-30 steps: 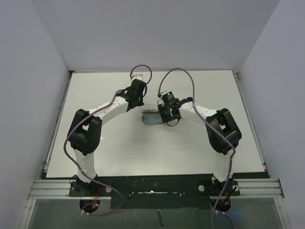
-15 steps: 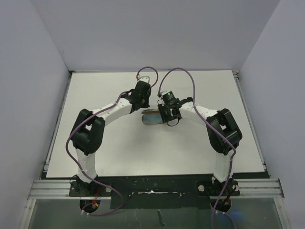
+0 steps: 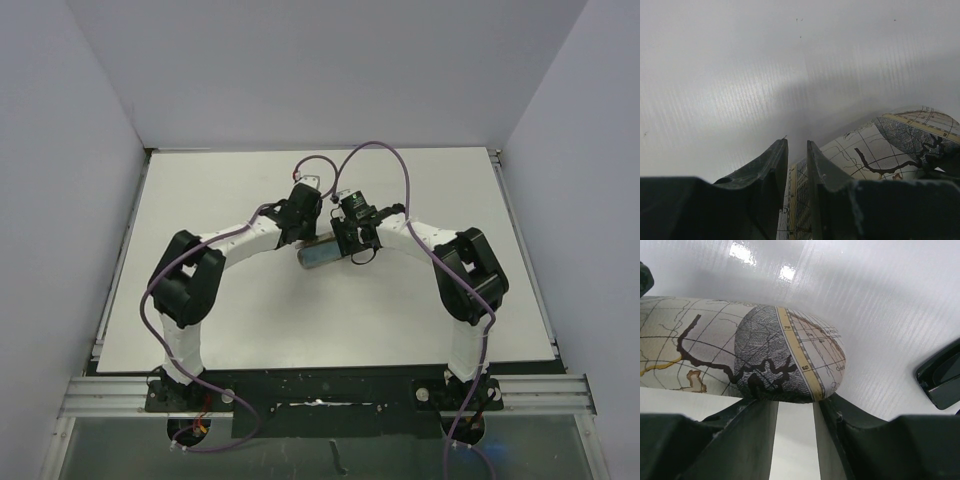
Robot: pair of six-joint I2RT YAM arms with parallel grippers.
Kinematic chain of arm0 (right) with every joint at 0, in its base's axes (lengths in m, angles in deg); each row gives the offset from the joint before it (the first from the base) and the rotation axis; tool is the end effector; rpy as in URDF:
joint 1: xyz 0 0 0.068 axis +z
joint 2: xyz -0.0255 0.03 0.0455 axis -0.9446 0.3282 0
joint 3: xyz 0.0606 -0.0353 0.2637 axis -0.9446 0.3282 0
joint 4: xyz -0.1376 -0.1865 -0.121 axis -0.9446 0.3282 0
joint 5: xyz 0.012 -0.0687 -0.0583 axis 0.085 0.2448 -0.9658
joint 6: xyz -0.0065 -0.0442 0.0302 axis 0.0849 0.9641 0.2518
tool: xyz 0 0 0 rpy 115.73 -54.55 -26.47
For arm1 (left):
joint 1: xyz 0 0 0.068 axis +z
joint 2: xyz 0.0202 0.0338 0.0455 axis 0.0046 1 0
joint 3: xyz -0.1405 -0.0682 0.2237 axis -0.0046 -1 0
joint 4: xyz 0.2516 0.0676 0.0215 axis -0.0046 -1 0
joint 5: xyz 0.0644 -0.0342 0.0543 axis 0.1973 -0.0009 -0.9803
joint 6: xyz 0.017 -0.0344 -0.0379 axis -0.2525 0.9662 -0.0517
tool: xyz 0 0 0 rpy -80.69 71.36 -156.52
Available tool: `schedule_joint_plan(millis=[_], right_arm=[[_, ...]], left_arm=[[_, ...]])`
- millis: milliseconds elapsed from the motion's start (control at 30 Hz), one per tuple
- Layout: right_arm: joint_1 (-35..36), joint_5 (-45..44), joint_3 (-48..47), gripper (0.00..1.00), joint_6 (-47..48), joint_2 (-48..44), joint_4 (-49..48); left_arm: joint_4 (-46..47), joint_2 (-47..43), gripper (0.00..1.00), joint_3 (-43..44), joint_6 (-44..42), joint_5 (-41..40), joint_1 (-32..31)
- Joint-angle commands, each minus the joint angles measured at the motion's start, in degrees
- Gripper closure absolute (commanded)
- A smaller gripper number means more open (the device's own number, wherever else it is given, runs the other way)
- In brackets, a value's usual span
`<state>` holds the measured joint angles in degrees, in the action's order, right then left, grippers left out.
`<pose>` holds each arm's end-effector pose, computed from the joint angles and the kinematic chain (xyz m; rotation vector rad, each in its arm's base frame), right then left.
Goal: Organize the sunglasses
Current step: Adjust the sunglasses case at the center of the board.
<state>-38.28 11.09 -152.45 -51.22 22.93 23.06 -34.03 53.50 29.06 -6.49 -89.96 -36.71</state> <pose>0.3394 0.2148 0.1745 -0.3840 2.5822 0.2426 0.3474 -0.2500 0.1955 0.1664 2.3583 -0.1909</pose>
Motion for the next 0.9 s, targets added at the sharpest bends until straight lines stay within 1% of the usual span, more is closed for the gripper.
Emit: schedule_joint_plan(millis=[0,467,567,867], right_arm=[[-0.4,-1.4,-0.3,0.65,0.8,-3.8,0.2],[0.2,-2.7,-0.2,0.64,1.1,-6.2,-0.8],[0.2,-2.7,0.4,0.62,1.1,-7.2,-1.5],[0.4,-2.8,0.4,0.62,0.9,-6.9,-1.3]], left_arm=[[1.8,-4.6,0.78,-1.1,0.8,-0.1,-0.5],[1.5,-5.5,0.78,-1.9,0.9,-0.9,-0.9],[1.4,-5.6,0.78,-2.0,0.9,-1.3,-1.1],[1.4,-5.8,0.78,-2.3,1.1,-1.5,-1.6]])
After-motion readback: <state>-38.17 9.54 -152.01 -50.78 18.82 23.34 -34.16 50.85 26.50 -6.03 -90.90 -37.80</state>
